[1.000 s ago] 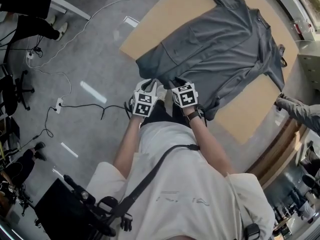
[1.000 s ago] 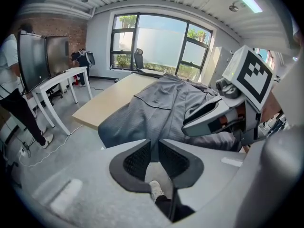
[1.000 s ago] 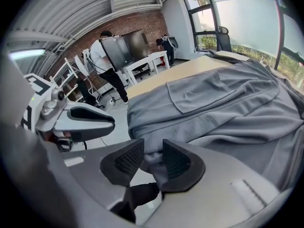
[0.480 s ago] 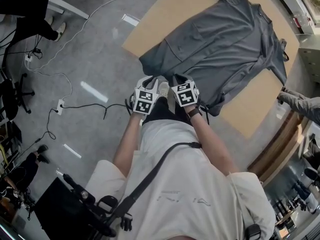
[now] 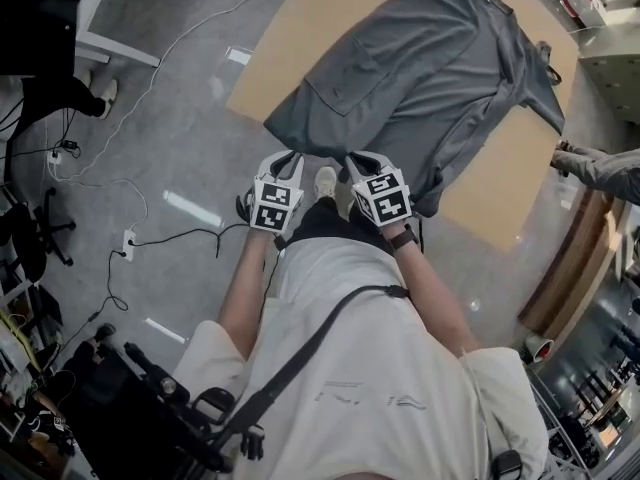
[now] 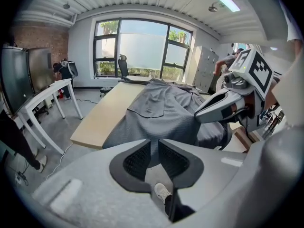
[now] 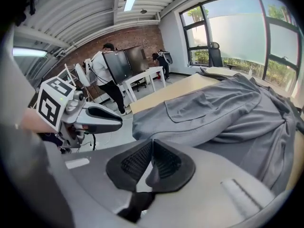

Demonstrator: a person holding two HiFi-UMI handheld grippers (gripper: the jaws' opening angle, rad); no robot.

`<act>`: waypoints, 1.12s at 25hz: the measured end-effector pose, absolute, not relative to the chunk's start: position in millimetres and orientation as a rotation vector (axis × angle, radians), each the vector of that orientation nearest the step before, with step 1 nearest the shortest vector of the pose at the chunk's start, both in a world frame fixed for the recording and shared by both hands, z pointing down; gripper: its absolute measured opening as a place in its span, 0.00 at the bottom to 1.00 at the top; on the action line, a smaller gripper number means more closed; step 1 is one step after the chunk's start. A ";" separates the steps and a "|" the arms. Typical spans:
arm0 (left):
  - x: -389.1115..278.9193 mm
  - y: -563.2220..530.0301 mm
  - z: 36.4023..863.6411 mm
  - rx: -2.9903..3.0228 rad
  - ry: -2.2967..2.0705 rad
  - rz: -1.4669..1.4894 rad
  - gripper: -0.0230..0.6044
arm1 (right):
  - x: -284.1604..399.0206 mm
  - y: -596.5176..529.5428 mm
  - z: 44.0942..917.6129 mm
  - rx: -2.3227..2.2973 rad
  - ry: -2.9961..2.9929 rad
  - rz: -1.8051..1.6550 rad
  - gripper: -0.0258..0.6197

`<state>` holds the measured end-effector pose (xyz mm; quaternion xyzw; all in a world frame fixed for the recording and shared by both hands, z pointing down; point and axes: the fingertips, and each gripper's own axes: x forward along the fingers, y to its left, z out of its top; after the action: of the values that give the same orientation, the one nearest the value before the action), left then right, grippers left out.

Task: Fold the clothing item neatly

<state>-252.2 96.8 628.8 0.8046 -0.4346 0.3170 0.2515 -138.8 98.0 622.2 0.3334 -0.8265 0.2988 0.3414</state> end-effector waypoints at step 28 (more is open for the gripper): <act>-72.1 95.5 555.0 2.475 -0.998 0.919 0.12 | 15.6 148.9 600.1 1.295 -2.273 1.089 0.16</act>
<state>-72.1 95.5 555.0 0.8658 -0.3492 0.3213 0.1587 15.6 148.9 600.1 0.4516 -0.7927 0.3798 0.1531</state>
